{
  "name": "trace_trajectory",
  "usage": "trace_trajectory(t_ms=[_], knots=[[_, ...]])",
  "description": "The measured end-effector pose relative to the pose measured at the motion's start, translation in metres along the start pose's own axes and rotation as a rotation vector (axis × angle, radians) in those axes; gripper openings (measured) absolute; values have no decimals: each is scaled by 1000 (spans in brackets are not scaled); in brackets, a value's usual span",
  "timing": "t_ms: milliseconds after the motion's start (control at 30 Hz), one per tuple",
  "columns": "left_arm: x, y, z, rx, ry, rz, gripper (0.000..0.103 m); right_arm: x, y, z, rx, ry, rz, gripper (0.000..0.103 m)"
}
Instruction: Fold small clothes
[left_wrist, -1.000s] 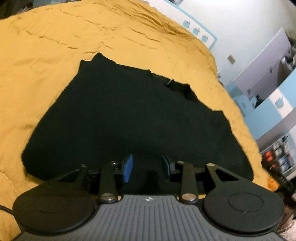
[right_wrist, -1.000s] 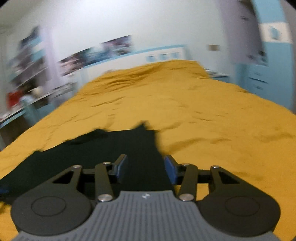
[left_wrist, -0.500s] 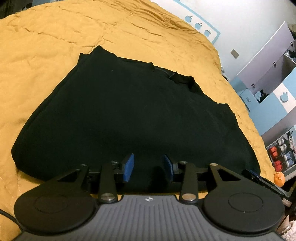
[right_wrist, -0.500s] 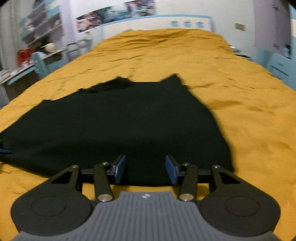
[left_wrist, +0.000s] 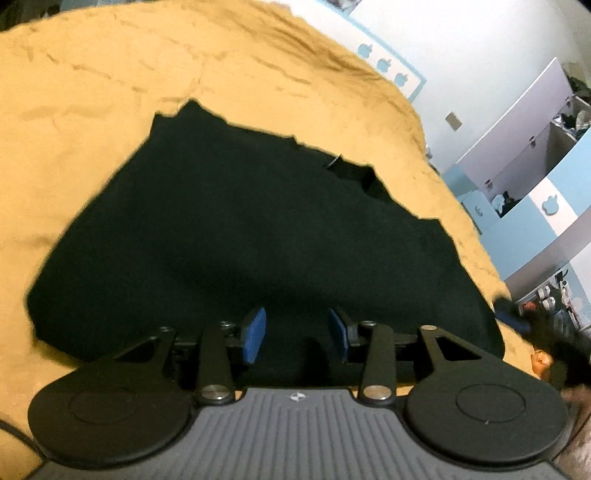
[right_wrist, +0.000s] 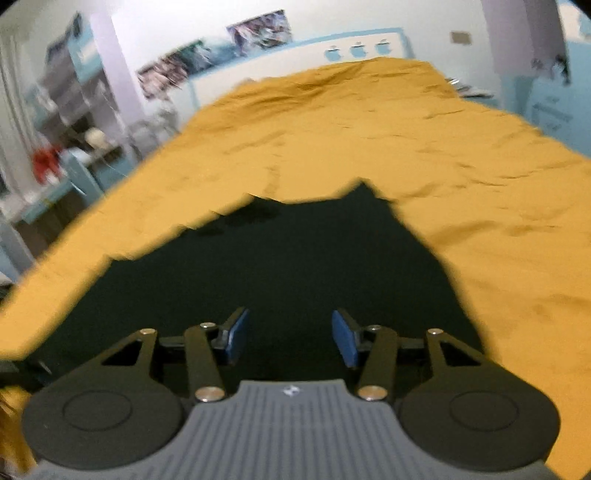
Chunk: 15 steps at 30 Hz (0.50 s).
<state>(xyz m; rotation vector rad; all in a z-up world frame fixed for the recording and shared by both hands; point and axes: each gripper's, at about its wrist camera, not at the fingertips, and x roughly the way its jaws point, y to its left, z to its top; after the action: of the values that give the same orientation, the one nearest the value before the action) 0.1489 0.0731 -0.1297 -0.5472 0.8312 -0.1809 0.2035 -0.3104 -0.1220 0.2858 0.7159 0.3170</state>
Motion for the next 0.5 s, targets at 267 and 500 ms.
trace_trajectory(t_ms=[267,500], knots=[[-5,30,-12,-50,-42,-37,46,105,65,48,74,10,163,50],[-7,33,-20,-38,-87,-62,46,225,66,82,262,115,128,50]])
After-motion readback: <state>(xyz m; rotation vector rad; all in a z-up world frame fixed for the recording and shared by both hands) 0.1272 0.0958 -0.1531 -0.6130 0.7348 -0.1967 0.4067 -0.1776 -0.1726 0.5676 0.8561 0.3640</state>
